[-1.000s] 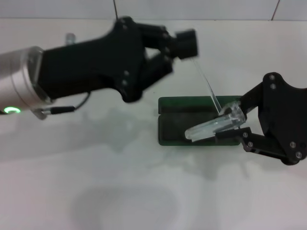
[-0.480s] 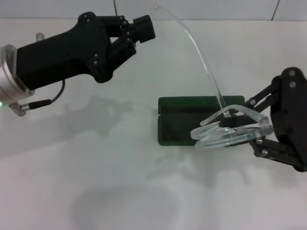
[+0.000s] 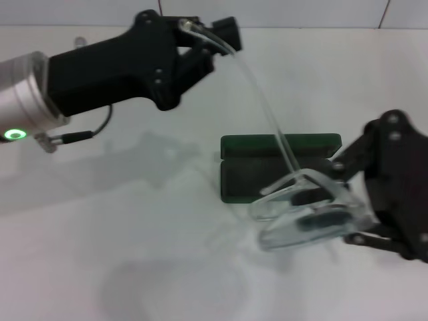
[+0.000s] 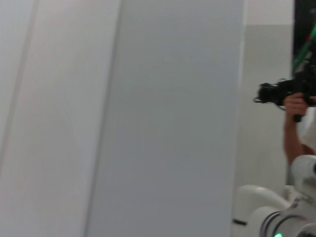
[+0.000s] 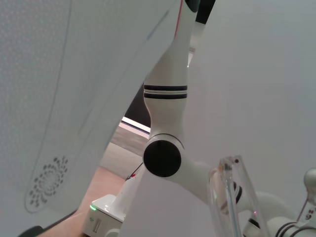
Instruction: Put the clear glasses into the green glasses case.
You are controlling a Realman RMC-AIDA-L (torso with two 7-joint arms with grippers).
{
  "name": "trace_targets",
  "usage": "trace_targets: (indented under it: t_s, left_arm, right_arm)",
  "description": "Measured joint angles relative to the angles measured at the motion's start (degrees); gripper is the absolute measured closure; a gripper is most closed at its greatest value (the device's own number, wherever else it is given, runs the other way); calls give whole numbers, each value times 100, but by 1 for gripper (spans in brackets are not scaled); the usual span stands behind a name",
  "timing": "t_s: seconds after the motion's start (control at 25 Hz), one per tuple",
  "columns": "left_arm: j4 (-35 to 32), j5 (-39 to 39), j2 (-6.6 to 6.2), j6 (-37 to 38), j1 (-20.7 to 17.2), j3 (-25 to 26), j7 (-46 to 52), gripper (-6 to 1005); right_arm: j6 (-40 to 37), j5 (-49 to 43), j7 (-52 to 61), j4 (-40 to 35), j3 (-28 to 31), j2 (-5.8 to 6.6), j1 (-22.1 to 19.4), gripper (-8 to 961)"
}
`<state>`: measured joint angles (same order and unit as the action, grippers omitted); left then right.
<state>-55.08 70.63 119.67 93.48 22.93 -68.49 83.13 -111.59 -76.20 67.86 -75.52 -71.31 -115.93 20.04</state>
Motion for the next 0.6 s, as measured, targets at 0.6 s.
trace_targets:
  t_s: [0.6]
  left_arm:
    - [59,-241,-2,118,110,-419,49,947]
  right_arm:
    - [871,-132,-533,275,-460,9,36,835]
